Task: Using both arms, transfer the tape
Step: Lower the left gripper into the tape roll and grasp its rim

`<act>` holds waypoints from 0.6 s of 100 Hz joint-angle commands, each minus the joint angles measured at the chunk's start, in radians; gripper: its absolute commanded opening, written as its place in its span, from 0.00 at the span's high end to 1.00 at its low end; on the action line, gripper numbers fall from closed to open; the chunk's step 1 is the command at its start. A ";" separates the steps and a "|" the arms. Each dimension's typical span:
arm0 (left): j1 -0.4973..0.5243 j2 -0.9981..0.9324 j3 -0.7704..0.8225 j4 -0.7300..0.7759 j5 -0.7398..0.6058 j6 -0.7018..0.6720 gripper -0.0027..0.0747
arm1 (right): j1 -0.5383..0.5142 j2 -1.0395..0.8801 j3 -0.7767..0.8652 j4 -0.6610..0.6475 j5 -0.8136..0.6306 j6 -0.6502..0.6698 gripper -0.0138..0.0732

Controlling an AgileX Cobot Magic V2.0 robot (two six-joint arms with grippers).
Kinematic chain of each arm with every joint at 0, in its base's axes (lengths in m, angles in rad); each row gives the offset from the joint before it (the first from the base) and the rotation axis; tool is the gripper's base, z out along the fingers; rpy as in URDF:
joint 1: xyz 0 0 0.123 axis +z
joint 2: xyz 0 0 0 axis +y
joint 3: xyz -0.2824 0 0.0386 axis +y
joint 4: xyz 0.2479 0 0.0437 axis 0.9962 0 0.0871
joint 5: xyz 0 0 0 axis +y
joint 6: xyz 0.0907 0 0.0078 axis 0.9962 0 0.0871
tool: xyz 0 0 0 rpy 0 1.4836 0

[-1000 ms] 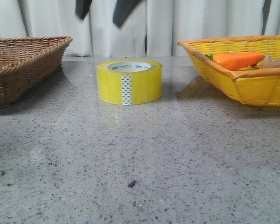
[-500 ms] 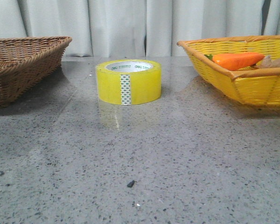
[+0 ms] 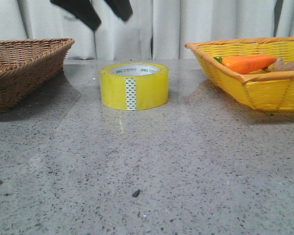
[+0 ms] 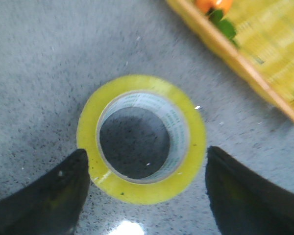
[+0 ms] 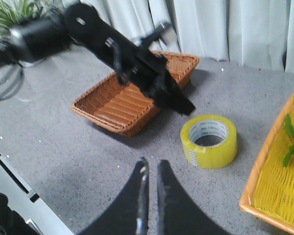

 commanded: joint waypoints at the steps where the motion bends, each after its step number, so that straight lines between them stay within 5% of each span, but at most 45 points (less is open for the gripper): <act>1: -0.008 0.000 -0.035 -0.002 -0.022 -0.013 0.34 | 0.000 -0.001 -0.020 0.003 -0.092 0.006 0.89; 43: -0.008 0.116 -0.035 0.002 -0.031 -0.013 0.36 | 0.000 0.005 -0.020 0.003 -0.092 0.006 0.89; 60: -0.008 0.136 -0.035 -0.007 -0.031 -0.013 0.65 | 0.000 0.005 -0.020 -0.006 -0.086 0.006 0.89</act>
